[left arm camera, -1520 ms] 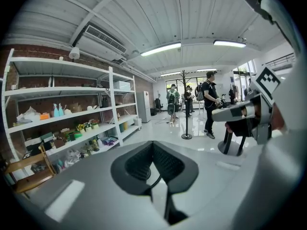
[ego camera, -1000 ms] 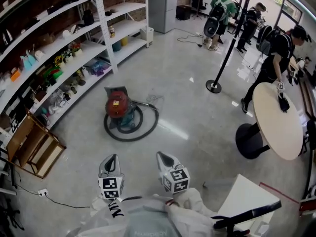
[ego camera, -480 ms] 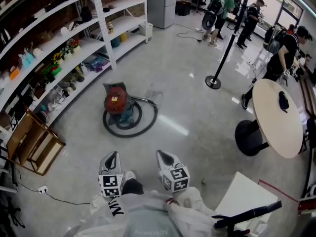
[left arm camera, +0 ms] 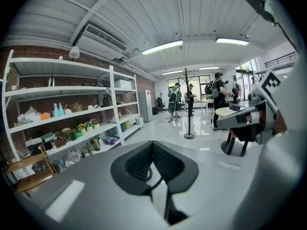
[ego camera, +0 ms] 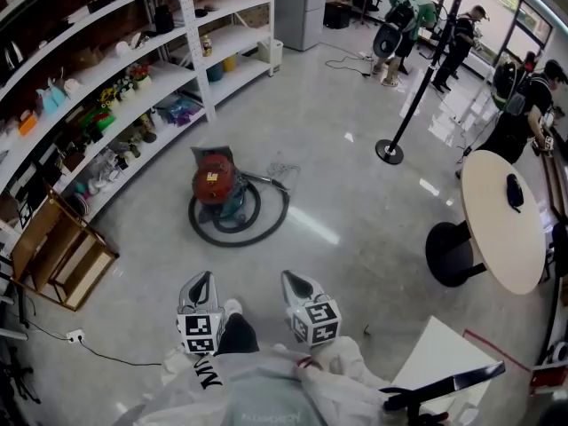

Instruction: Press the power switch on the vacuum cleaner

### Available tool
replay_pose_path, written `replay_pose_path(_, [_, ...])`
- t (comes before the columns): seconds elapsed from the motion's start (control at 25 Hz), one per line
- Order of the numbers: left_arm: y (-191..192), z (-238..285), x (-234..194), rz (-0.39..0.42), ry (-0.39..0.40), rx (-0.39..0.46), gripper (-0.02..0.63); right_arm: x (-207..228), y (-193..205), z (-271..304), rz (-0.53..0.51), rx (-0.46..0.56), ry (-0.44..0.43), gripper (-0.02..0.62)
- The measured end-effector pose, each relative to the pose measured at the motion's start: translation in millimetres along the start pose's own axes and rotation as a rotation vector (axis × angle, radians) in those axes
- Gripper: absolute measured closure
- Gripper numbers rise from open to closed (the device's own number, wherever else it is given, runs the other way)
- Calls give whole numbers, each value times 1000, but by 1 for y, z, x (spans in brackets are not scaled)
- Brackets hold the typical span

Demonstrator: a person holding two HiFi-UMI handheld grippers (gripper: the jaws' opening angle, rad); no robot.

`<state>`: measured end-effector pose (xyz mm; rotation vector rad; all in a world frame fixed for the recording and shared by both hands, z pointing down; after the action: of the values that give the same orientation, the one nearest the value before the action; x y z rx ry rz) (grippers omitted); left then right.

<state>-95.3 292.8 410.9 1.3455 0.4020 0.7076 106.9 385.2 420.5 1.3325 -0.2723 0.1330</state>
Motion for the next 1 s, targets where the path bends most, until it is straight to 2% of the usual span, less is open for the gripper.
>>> replay_pose_path(0.36, [15,18,-38,-39,-43,-34,606,-4,0,44,-8,-45,-15,595])
replay_pose_path(1.0, [8,82,-104,-55,-12,-42,606,-12,-27,132,-17,-60,4,595])
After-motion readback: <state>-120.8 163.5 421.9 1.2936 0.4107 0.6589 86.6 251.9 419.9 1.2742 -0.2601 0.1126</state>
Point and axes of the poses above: the fingertips, and each gripper's own axes: z forward along the fingers, x to its right, y out of its underside, the point moved 5 cm from there along -z, backward along the fingers, and after that the axes turned 8 degrees about x, right-handed, at the moved point
